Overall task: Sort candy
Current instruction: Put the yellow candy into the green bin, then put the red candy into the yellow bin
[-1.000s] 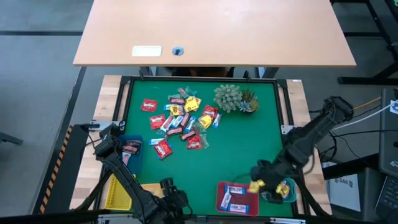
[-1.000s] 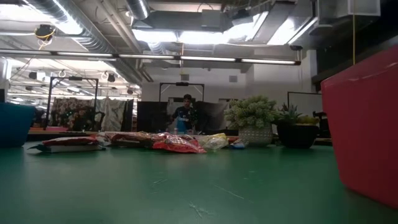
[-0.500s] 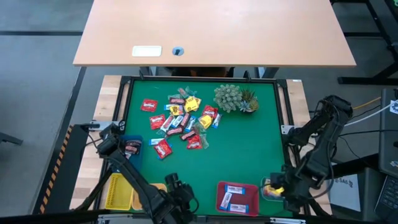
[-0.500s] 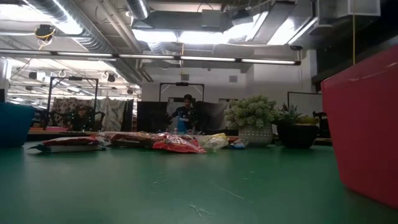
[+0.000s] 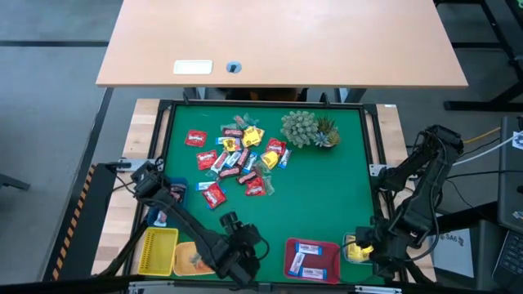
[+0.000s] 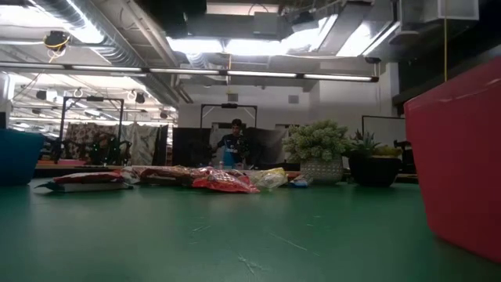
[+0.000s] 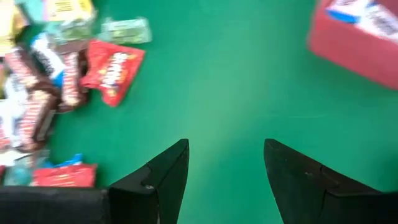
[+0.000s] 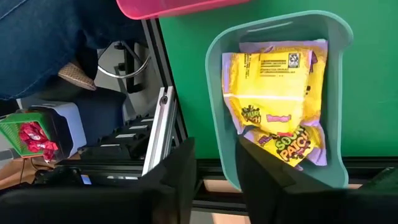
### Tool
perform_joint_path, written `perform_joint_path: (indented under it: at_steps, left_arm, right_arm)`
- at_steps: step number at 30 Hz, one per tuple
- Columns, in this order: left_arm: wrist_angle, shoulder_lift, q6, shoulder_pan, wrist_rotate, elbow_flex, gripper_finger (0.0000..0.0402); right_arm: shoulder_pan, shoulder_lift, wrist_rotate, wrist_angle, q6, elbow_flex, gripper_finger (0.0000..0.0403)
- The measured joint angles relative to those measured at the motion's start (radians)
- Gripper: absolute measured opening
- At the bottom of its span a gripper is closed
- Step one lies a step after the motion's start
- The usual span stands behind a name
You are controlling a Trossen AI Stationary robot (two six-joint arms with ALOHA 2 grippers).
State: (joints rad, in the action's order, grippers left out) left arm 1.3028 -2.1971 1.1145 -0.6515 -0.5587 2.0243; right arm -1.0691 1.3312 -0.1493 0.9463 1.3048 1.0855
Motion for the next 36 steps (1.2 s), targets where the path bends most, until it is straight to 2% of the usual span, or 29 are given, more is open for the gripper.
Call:
perform_joint_path:
  at_steps: [6, 16, 21, 29, 36]
  left_arm:
    - [0.104, 0.0, -0.021, 0.063, 0.044, 0.0, 0.0195]
    - [0.101, 0.001, -0.125, 0.225, 0.065, -0.013, 0.0195]
    - [0.064, 0.002, -0.126, 0.296, 0.088, -0.117, 0.0195]
    - [-0.146, 0.002, -0.183, 0.381, 0.156, -0.286, 0.0195]
    - [-0.176, 0.002, -0.171, 0.433, 0.167, -0.373, 0.0195]
  right_arm:
    - [0.0, 0.0, 0.0, 0.008, -0.004, 0.0, 0.014]
    - [0.003, 0.0, 0.002, 0.008, -0.03, 0.0, 0.0144]
    - [0.003, 0.0, 0.003, 0.008, -0.031, 0.0, 0.0143]
    - [0.003, 0.0, 0.059, 0.008, -0.109, 0.0, 0.0143]
    - [0.003, 0.0, 0.063, 0.015, -0.114, 0.0, 0.0143]
